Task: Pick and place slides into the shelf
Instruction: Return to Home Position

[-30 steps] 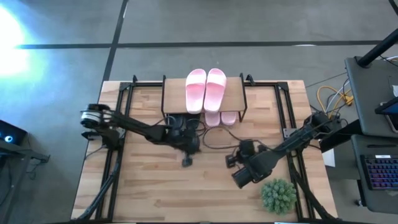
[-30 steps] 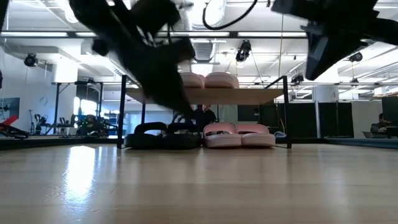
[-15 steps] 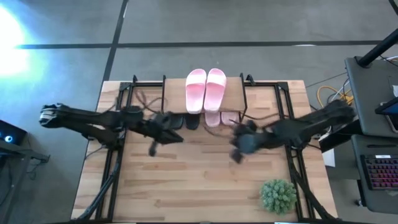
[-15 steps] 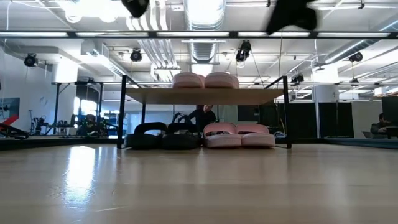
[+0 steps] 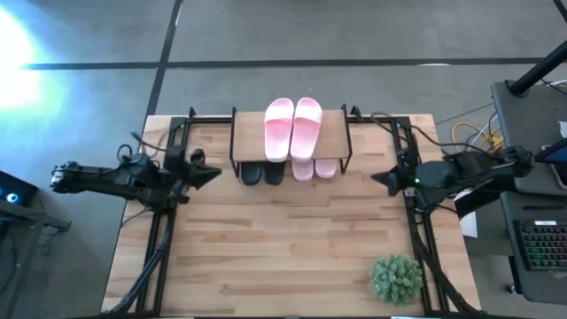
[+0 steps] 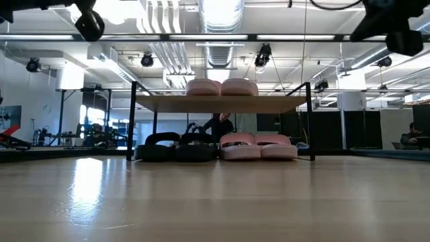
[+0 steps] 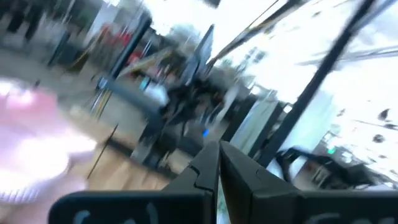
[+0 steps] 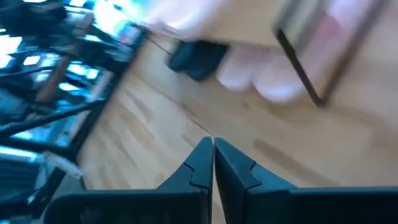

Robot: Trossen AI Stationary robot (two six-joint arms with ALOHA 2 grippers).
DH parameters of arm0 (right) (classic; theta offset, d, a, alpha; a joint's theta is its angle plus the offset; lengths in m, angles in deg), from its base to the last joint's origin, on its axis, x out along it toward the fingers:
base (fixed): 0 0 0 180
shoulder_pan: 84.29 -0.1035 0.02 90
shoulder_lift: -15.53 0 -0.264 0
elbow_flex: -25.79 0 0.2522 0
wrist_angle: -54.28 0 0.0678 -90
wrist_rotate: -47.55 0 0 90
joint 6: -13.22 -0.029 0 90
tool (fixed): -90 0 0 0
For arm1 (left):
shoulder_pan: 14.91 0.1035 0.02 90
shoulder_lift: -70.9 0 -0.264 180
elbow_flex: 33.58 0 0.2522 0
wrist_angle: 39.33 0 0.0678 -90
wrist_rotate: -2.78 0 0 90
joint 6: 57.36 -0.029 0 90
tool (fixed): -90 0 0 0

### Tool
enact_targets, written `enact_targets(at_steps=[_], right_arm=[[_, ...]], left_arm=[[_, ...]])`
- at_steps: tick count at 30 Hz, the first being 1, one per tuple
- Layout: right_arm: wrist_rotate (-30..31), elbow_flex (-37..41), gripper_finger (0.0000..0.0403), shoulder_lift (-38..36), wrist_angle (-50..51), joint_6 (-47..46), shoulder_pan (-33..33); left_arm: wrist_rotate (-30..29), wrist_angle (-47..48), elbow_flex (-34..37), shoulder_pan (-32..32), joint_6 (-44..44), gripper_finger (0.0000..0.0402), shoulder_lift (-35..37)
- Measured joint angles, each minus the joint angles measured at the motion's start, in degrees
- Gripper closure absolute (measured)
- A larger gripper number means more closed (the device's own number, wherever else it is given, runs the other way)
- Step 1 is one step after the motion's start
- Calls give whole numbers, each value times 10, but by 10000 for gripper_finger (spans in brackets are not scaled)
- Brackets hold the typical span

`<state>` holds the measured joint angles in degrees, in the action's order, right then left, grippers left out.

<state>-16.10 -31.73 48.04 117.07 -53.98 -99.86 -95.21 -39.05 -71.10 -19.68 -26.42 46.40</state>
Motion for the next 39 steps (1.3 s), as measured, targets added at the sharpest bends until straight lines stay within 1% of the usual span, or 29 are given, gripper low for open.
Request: enact_targets(at_steps=[2,4,6,9,12,14,19,20,22,26,28,29,35,37,39], right_arm=[[8,6,394,-27,-37,72,-8],[2,12,394,-48,-82,190,-11],[-32,17,394,-67,-138,277,-12],[-72,36,394,-95,-167,351,-10],[-109,76,394,-142,-192,369,-10],[-129,114,394,-179,-242,377,-10],[-163,215,394,-274,-377,417,-10],[-164,230,394,-292,-394,422,-10],[-160,257,394,-325,-402,427,-10],[-143,286,394,-320,-408,413,1],[-143,299,394,-311,-430,405,11],[-143,306,394,-313,-423,403,16],[-143,338,394,-325,-445,389,60],[-150,345,394,-324,-442,378,81],[-169,355,394,-325,-445,365,101]], left_arm=[[15,-26,15,0,-25,402,22],[24,-27,27,0,-63,402,41],[39,-31,44,-1,-101,402,60],[92,-28,77,0,-141,402,80],[131,-32,118,0,-147,402,99],[147,-56,146,0,-149,402,113],[155,-135,208,0,-167,402,146],[155,-147,216,1,-168,402,154],[156,-142,226,3,-166,402,176],[161,-122,233,3,-164,402,212],[167,-99,232,4,-164,402,229],[167,-84,232,5,-163,402,234],[171,-45,233,15,-154,402,224],[173,-39,233,21,-141,402,229],[175,-33,233,28,-133,402,229]])
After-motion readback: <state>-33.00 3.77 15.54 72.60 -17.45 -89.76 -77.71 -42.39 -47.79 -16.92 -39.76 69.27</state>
